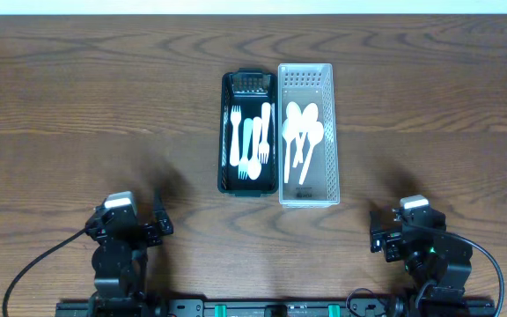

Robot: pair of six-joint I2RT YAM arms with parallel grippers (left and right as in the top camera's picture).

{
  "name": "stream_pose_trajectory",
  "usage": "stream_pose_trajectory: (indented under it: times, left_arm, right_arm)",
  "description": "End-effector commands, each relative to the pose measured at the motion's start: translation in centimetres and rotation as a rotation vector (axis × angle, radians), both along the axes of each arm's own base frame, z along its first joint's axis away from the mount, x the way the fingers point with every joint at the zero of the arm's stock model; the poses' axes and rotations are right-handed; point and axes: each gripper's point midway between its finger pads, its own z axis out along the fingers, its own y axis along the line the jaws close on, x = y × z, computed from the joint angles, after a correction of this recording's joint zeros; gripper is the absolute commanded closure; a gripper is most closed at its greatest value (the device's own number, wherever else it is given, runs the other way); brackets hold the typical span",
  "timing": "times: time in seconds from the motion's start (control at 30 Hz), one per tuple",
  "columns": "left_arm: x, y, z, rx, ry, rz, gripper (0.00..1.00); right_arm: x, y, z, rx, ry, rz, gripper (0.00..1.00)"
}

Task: Pack container

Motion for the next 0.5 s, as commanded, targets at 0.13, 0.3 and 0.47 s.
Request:
stream_pose_trajectory:
  times: [0.13,0.3,0.47]
  left_arm:
    - [0.1,0.2,-1.1,-0.007,0.013,0.012,0.02]
    - [0.1,0.2,-1.6,-0.007,0.023,0.012,0.02]
    - [0.1,0.2,-1.6,-0.007,0.024,0.012,0.02]
  right_arm:
    - [0.0,0.2,-0.1,-0.009,-0.006,0.018,0.01]
    - [0.0,0.2,-0.1,-0.009,-0.006,0.019,0.01]
    - [0.0,0.2,-0.1,-0.009,-0.006,0.019,0.01]
